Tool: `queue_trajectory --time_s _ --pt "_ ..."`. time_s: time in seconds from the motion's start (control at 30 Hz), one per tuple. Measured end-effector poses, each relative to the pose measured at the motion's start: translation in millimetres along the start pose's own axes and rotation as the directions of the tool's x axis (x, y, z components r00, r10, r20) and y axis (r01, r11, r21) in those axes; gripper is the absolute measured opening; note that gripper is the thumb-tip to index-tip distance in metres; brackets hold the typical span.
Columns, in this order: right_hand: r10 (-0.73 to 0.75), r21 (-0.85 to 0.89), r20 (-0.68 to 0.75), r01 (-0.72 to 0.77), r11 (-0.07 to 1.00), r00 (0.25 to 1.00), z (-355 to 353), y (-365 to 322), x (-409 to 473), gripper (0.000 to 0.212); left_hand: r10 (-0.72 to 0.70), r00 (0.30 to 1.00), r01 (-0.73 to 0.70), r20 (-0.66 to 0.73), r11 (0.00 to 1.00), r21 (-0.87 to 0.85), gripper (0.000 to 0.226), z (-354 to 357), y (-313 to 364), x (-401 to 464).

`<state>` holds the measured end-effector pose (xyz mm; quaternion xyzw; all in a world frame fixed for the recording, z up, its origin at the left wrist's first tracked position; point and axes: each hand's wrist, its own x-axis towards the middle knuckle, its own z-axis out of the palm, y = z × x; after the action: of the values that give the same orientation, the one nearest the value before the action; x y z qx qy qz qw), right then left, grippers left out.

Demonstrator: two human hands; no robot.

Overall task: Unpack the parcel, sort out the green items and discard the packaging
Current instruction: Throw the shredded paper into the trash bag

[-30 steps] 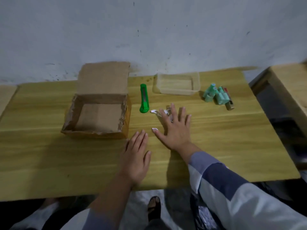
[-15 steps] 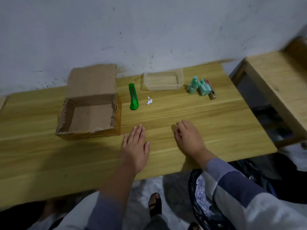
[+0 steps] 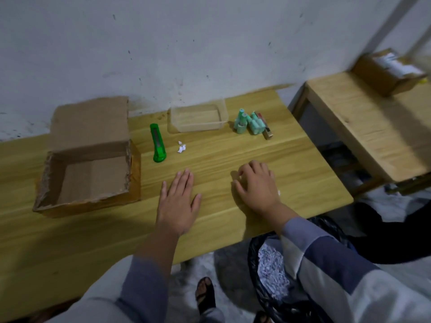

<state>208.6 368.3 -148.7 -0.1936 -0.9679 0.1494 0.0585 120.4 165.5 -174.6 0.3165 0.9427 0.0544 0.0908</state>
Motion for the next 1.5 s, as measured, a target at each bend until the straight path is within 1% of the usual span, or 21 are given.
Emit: queue_trajectory --time_s 0.07,0.2,0.33,0.4,0.47,0.53,0.63,0.73,0.87,0.93,1.0,1.07,1.1,1.23,1.3,1.37,1.5 --pt "-0.058 0.028 0.017 0.058 0.998 0.998 6 -16 15 0.023 0.005 0.999 -0.005 -0.035 1.0 0.003 0.072 2 0 -3" --pt "-0.214 0.128 0.051 0.206 0.97 0.976 21 -50 56 0.025 0.005 0.997 -0.006 -0.071 1.0 -0.018 0.069 2 -1 0" --pt "-0.294 0.212 0.104 0.268 0.94 0.95 34 -80 98 0.029 -0.002 0.997 -0.001 -0.075 1.0 -0.031 0.069 3 -1 2" --pt "-0.349 0.204 0.134 0.319 0.926 0.927 38 -89 113 0.039 -0.002 0.998 0.001 -0.068 1.0 -0.019 0.069 2 -1 2" --pt "-0.404 0.147 0.233 0.378 0.914 0.884 41 -91 120 0.049 0.0 0.998 0.0 -0.055 1.0 -0.005 0.068 2 -3 4" --pt "-0.421 0.09 0.303 0.414 0.906 0.855 43 -88 120 0.052 -0.003 0.999 0.002 -0.052 1.0 -0.016 0.067 1 -3 4" --pt "-0.398 0.094 0.255 0.388 0.917 0.881 39 -73 109 0.047 0.003 0.999 -0.004 -0.045 0.999 -0.039 0.069 2 -2 3" --pt "-0.33 0.069 0.209 0.322 0.944 0.921 25 -45 88 0.042 0.005 0.999 -0.007 -0.049 1.0 -0.029 0.07 2 -1 2" --pt "-0.246 0.046 0.178 0.241 0.969 0.953 5 -6 45 0.036 0.0 0.998 0.0 -0.056 1.0 -0.003 0.071 3 1 0" --pt "-0.205 -0.014 0.21 0.212 0.977 0.956 -4 6 22 0.037 -0.002 0.998 0.002 -0.066 1.0 -0.01 0.072 3 2 -1" --pt "-0.172 -0.091 0.236 0.198 0.976 0.956 -10 14 1 0.044 -0.006 0.998 0.006 -0.069 1.0 0.002 0.073 3 2 -1" --pt "-0.16 -0.14 0.223 0.194 0.971 0.962 -12 19 -18 0.054 -0.006 0.998 0.006 -0.067 1.0 0.01 0.074 4 2 -1" --pt "-0.152 -0.157 0.209 0.187 0.97 0.966 -11 21 -25 0.054 -0.003 0.998 0.004 -0.066 1.0 0.01 0.074 4 3 -1" --pt "-0.124 -0.269 0.112 0.15 0.951 0.986 -2 30 -47 0.04 0.004 0.998 -0.004 -0.07 1.0 0.008 0.071 4 2 -2" --pt "-0.119 -0.264 0.058 0.131 0.956 0.991 1 32 -52 0.036 0.004 0.998 -0.004 -0.07 1.0 0.009 0.069 4 1 -2" --pt "-0.111 -0.216 0.011 0.11 0.97 0.994 4 33 -55 0.036 0.012 0.997 -0.012 -0.073 1.0 0.01 0.069 5 1 -2" --pt "-0.081 -0.175 0.053 0.089 0.981 0.995 -1 30 -62 0.043 0.02 0.997 -0.018 -0.073 1.0 0.019 0.068 7 -1 -1"
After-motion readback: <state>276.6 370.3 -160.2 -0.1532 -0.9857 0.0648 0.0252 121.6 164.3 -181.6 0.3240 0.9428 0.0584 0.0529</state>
